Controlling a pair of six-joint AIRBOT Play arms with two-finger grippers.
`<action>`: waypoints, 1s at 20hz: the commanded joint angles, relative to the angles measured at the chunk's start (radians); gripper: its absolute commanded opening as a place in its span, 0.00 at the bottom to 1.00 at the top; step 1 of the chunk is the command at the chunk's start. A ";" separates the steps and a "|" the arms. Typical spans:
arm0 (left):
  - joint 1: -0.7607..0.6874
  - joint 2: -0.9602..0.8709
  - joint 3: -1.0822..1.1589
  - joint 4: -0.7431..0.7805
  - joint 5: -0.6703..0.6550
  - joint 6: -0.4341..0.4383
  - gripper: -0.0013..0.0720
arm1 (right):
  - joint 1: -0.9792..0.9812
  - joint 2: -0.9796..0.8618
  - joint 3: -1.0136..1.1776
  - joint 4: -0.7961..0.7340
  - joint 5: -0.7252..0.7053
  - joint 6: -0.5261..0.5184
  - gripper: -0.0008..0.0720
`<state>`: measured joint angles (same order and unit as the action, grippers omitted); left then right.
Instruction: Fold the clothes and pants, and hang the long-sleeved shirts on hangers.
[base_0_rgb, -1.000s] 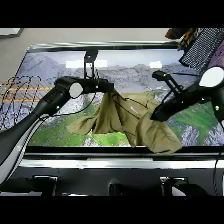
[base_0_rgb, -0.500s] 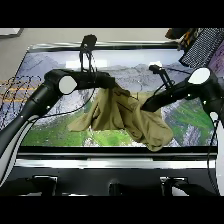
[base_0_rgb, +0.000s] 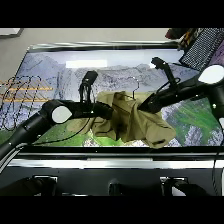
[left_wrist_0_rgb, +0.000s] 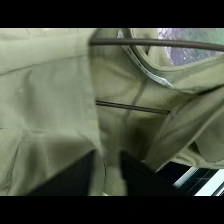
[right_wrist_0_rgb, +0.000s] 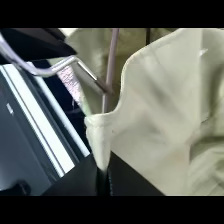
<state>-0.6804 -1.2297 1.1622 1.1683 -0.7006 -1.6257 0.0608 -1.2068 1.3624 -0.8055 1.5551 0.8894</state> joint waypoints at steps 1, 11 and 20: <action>0.023 0.035 -0.025 -0.025 0.031 0.003 0.82 | 0.001 0.043 0.001 -0.003 0.028 -0.039 0.04; 0.184 0.142 0.111 0.010 -0.239 0.321 0.99 | 0.001 0.004 -0.004 -0.031 -0.002 -0.484 0.04; 0.246 0.172 -0.095 -0.068 -0.290 0.972 0.99 | 0.001 -0.043 -0.004 0.045 0.031 -0.655 0.04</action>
<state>-0.4686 -1.0668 1.1366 1.1519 -0.9829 -0.8829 0.0608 -1.2434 1.3586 -0.7727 1.5661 0.2699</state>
